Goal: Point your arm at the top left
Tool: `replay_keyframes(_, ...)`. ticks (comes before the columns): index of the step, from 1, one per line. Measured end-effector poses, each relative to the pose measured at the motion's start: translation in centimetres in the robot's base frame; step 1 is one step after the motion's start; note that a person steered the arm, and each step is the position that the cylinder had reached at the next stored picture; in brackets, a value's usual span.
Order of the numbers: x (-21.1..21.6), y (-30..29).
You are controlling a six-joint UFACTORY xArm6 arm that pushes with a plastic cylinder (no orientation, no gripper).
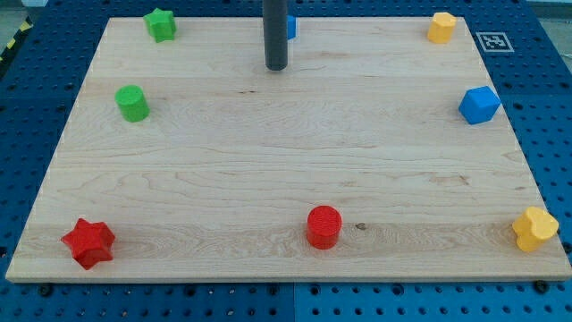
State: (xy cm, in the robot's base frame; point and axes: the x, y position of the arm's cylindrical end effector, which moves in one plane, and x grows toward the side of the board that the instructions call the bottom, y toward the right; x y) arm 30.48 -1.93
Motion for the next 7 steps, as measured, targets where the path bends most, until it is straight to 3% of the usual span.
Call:
replay_keyframes(2, 0.1, -1.8)
replay_keyframes(5, 0.1, -15.5)
replay_keyframes(6, -0.7, -18.1)
replay_keyframes(7, -3.6, -24.7)
